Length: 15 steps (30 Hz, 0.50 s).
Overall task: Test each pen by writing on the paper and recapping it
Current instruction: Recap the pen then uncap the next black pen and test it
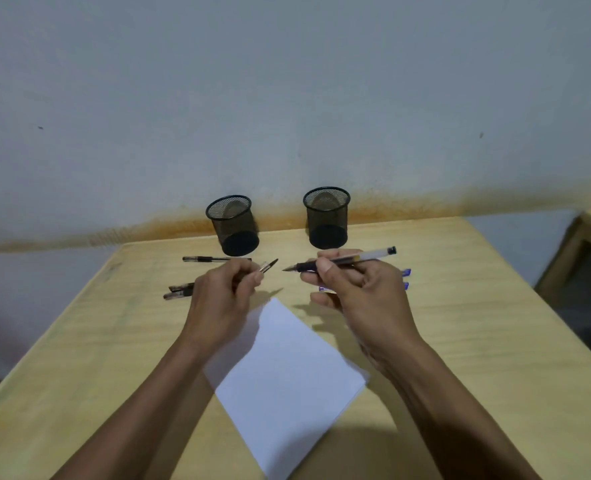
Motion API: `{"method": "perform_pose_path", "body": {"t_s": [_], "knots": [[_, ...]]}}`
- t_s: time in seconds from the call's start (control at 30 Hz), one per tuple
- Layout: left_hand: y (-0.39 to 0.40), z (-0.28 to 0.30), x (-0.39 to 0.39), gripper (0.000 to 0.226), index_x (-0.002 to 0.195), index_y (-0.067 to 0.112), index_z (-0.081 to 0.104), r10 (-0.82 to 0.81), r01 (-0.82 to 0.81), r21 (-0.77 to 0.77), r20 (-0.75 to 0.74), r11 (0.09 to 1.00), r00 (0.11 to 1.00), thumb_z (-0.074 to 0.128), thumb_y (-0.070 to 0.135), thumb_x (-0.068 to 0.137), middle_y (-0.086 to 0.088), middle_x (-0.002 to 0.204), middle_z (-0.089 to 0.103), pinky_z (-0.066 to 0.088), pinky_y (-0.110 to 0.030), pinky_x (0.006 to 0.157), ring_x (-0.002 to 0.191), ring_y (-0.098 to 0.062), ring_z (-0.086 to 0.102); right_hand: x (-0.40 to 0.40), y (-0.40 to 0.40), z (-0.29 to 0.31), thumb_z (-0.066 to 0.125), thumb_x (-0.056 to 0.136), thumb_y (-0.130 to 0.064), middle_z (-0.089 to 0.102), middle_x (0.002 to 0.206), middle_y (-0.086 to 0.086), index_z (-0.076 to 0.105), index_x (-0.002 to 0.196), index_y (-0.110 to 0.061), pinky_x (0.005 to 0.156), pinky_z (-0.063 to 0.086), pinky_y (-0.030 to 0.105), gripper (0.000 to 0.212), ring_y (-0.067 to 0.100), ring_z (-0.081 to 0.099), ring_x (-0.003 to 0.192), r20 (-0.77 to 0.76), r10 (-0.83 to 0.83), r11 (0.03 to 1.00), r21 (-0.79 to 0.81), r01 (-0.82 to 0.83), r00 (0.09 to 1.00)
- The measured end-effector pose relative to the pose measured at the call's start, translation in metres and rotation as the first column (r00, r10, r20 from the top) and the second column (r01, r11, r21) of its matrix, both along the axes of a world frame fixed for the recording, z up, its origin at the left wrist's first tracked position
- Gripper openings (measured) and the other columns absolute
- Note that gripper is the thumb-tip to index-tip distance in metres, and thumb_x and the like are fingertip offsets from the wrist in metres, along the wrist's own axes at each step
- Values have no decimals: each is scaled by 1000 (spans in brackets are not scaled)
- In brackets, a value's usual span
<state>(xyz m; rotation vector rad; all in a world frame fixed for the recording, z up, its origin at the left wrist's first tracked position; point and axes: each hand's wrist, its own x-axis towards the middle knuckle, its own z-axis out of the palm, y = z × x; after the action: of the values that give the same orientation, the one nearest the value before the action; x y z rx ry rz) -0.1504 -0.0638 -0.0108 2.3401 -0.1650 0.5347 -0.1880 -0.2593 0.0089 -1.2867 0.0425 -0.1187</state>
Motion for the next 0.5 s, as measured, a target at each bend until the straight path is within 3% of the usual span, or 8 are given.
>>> {"method": "perform_pose_path", "body": {"t_s": [0.1, 0.17, 0.23, 0.37, 0.5], "knots": [[-17, 6, -9, 8, 94, 25, 70, -98, 97, -79, 1, 992, 995, 63, 20, 93, 17, 85, 69, 46, -11, 63, 81, 0, 64, -1, -8, 6, 74, 91, -27, 79, 98, -11, 78, 89, -27, 81, 61, 27, 4, 6, 73, 101, 106, -103, 978, -169, 120, 989], [-24, 9, -14, 10, 95, 27, 71, -144, 145, -119, 16, 982, 989, 63, 20, 93, 18, 90, 69, 47, -11, 65, 85, 1, 62, -6, -15, 12, 75, 90, -30, 73, 113, -17, 75, 82, -34, 72, 53, 8, 8, -6, 65, 107, 177, -127, 950, -260, 171, 976], [-28, 10, -19, 12, 96, 28, 70, -182, 186, -127, 42, 974, 982, 62, 19, 93, 19, 92, 68, 45, -9, 66, 88, 0, 62, -12, -20, 14, 74, 90, -30, 66, 124, -14, 74, 83, -33, 62, 44, -1, 8, -19, 58, 102, 216, -138, 932, -302, 201, 967], [-25, 8, -28, 14, 98, 24, 71, -228, 239, -141, 87, 961, 970, 63, 15, 93, 16, 94, 69, 44, -9, 70, 90, -4, 62, -17, -19, 11, 74, 90, -34, 65, 127, -17, 74, 81, -36, 67, 46, 3, 8, -25, 54, 102, 278, -147, 909, -340, 240, 949], [-14, 7, -36, 13, 99, 22, 72, -242, 256, -149, 108, 955, 964, 63, 15, 93, 15, 93, 70, 44, -10, 74, 90, -5, 63, -18, -9, 10, 73, 90, -35, 64, 126, -19, 73, 82, -36, 67, 47, 10, 8, -16, 59, 105, 288, -123, 903, -364, 227, 950]]}}
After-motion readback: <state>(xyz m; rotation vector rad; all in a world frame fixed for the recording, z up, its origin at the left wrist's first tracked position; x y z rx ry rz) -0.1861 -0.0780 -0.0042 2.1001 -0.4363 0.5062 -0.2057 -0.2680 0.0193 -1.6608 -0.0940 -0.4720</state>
